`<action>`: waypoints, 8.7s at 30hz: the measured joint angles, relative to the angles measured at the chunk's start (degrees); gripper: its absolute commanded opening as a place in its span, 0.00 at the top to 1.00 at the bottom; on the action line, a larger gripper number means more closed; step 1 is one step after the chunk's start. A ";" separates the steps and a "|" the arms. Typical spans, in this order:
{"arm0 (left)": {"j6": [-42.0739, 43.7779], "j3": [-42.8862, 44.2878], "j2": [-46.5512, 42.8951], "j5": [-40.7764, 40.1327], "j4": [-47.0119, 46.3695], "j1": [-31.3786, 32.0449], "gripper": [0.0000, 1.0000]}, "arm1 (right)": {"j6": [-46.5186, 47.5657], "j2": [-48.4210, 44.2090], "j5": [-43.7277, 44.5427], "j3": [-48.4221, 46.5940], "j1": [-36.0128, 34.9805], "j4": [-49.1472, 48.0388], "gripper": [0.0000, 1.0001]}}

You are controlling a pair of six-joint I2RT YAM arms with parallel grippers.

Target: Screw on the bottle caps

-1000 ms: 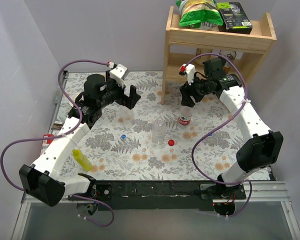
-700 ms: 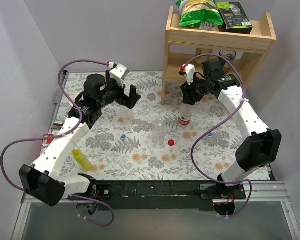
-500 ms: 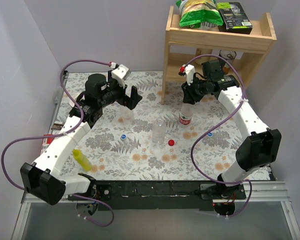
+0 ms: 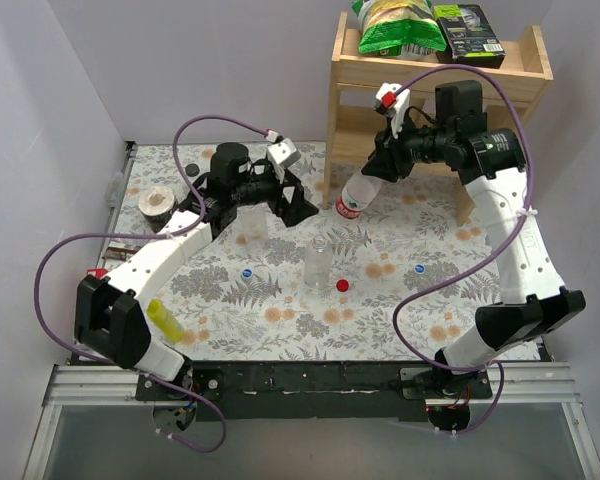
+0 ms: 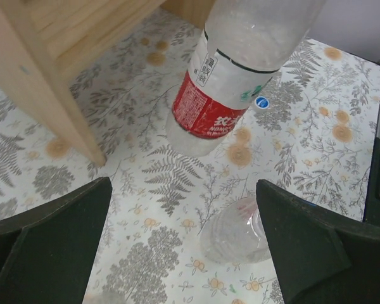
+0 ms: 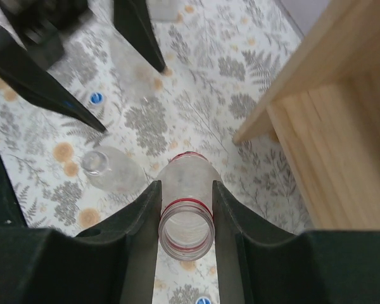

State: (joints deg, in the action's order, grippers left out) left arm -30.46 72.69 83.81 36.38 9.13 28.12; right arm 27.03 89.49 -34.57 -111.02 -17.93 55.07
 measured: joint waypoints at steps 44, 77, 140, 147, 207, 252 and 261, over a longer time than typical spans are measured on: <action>-4.09 -6.62 2.27 -0.55 -20.13 5.49 1.00 | -5.14 -2.29 1.73 -8.79 -1.70 0.42 0.21; -7.08 -10.34 -20.28 -16.02 -5.86 -5.88 1.00 | 20.39 -8.02 -0.17 65.92 -8.81 -33.09 0.35; -7.50 -15.91 -21.79 -15.82 -7.82 -8.13 0.99 | 22.03 -4.39 4.48 70.88 -7.41 -39.21 0.36; -7.50 -15.98 -21.75 -15.56 -7.85 -8.13 0.99 | 22.84 -4.66 3.80 71.21 -7.26 -39.30 0.33; 0.31 -55.58 -33.09 12.20 -25.64 5.18 1.00 | 10.84 -8.22 -2.51 7.82 -20.33 9.20 0.67; 8.20 -55.87 -32.74 9.88 -24.55 6.62 1.00 | 17.00 -4.79 1.51 10.71 -38.10 4.66 0.64; 7.52 -55.87 -32.24 9.68 -24.68 6.88 1.00 | 19.78 -4.81 2.23 10.93 -39.26 4.33 0.64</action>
State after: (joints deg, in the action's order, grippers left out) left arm -22.94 16.82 51.57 46.06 -15.55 35.00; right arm 46.81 84.68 -32.34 -100.09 -57.19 59.40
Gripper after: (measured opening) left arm 0.389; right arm 0.417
